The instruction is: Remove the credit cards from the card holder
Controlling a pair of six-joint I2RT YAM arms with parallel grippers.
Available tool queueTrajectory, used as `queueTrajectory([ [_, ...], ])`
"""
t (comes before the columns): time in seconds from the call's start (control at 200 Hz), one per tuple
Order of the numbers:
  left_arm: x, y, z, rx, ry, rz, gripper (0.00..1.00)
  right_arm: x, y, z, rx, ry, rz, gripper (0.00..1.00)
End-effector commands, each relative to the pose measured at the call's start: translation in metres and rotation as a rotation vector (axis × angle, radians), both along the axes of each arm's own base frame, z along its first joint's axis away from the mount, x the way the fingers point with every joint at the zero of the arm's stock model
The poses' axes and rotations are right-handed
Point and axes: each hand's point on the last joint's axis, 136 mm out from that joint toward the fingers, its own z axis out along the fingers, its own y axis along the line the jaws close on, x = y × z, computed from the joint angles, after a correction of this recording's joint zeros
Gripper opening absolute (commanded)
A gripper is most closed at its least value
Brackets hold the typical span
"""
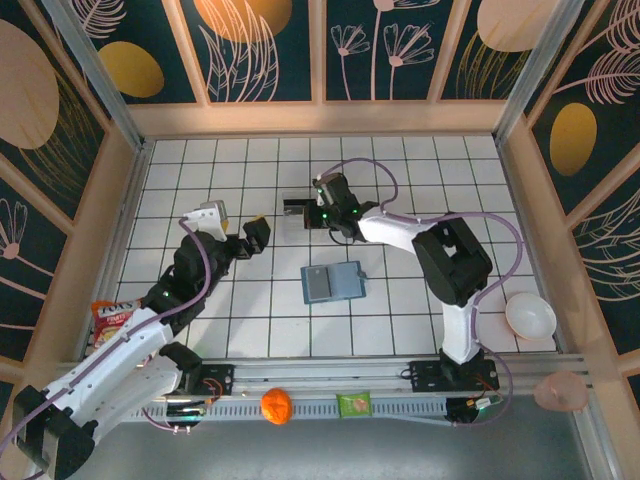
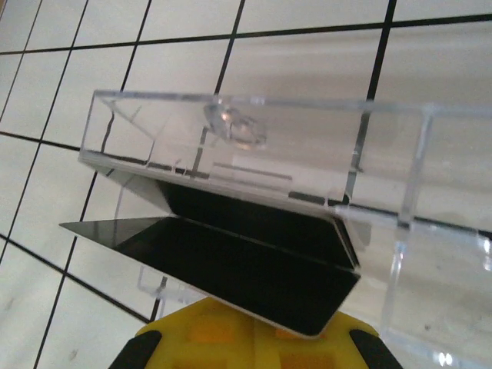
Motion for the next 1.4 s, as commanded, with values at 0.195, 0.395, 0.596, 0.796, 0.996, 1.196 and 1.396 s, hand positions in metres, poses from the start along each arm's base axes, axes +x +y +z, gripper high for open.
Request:
queueTrajectory([
  [0.195,-0.008,-0.008,-0.017,-0.076,0.052,-0.044,0.99,0.021,0.006,0.008,-0.01,-0.024,-0.073,0.0],
  [0.395,-0.012,-0.011,-0.024,-0.097,0.073,-0.067,0.99,0.014,0.006,0.014,0.006,-0.019,-0.066,0.05],
  [0.596,-0.016,-0.01,-0.035,-0.145,0.095,-0.061,0.99,-0.028,-0.007,0.027,0.019,-0.031,-0.025,0.23],
  [0.796,-0.02,-0.009,-0.06,-0.15,0.166,-0.046,0.99,-0.096,-0.014,0.001,-0.071,0.031,0.103,0.32],
  [0.996,-0.023,-0.008,-0.086,-0.134,0.231,-0.043,0.97,-0.152,-0.014,-0.034,-0.247,0.054,0.214,0.36],
  [1.196,-0.026,-0.008,-0.095,-0.125,0.259,-0.042,0.96,-0.169,-0.015,-0.042,-0.345,0.027,0.246,0.38],
  [1.396,-0.027,-0.01,-0.1,-0.12,0.276,-0.051,0.97,-0.18,-0.025,-0.051,-0.416,0.027,0.247,0.38],
])
